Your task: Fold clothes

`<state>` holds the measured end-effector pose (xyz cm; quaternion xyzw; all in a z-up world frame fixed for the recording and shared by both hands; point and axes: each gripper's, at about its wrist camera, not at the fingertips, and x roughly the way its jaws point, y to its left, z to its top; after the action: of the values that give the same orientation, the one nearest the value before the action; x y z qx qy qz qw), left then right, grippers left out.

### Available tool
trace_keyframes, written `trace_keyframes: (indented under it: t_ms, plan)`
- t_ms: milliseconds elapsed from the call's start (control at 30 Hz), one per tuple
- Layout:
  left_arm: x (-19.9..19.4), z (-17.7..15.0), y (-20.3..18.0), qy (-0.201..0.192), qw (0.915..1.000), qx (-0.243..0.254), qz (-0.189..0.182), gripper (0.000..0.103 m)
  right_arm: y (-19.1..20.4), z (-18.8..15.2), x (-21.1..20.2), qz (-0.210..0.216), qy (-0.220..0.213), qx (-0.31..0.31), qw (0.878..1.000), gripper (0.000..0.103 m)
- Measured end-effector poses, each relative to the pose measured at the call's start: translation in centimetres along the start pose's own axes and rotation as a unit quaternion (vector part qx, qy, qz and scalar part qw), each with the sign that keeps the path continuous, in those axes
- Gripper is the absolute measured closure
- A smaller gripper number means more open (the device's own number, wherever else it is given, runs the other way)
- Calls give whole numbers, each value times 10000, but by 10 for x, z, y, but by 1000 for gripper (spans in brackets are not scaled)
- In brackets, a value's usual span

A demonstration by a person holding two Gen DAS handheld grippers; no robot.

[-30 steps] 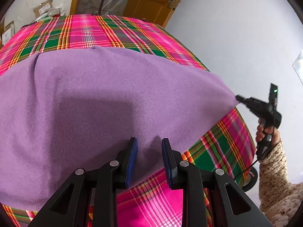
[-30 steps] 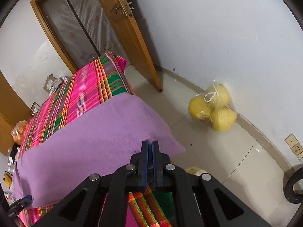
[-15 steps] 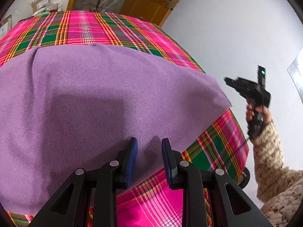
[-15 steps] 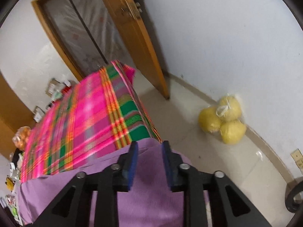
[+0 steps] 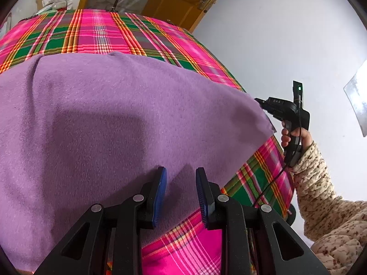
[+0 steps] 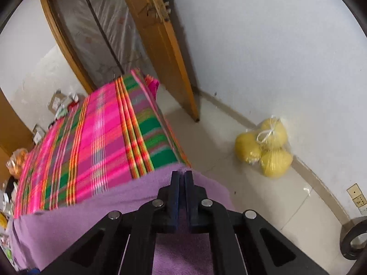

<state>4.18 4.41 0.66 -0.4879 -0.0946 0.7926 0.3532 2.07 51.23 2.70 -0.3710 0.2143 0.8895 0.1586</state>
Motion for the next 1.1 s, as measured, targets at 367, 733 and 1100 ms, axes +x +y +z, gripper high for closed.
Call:
trace_keyframes:
  t_ms: [367, 733, 1100]
  plan:
    - [-1, -1, 2, -40, 9999, -61, -96, 76, 6, 6, 21, -434, 194, 3, 9989, 89]
    - [-3, -5, 2, -73, 9999, -102, -110, 76, -1, -24, -3, -458, 164, -115, 9987, 71]
    - [-31, -27, 12, -171, 9994, -221, 215, 76, -11, -74, -58, -507, -88, 150, 9986, 68]
